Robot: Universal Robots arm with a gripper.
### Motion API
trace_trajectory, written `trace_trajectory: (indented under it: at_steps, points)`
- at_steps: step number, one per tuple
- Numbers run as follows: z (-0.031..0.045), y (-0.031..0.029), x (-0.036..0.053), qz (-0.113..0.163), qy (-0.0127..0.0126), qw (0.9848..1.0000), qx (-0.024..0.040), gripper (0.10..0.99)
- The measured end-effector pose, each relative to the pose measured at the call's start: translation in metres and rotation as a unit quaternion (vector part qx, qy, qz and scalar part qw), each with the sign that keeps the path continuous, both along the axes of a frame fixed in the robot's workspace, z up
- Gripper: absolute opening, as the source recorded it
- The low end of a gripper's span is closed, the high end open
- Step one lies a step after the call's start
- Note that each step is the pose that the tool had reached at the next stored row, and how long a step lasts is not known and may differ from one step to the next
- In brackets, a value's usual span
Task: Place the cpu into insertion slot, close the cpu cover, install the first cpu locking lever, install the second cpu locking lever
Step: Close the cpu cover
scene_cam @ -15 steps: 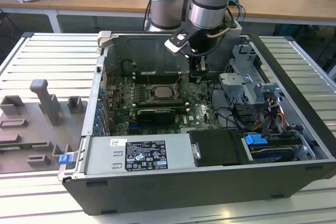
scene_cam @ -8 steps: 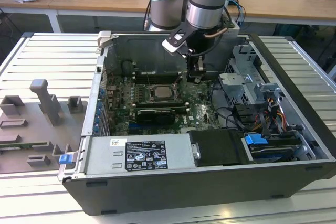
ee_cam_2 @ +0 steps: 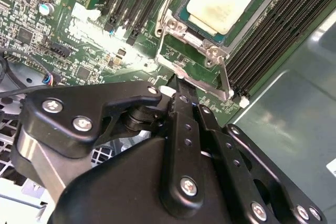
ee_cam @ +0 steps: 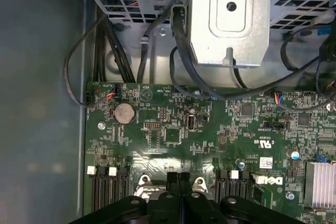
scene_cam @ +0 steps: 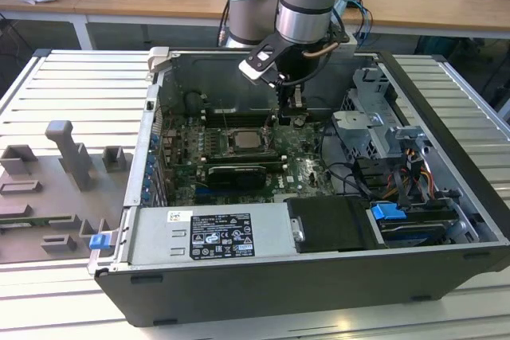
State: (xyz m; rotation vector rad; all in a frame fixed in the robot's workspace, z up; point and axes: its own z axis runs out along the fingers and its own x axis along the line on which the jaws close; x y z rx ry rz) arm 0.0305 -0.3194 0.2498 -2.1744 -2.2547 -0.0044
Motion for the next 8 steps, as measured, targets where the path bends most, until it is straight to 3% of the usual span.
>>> trace_trajectory:
  at_steps: [8]
  points:
    - [-0.0003, 0.0000, -0.0135, 0.000, 0.0000, 1.0000, 0.0001, 0.106]
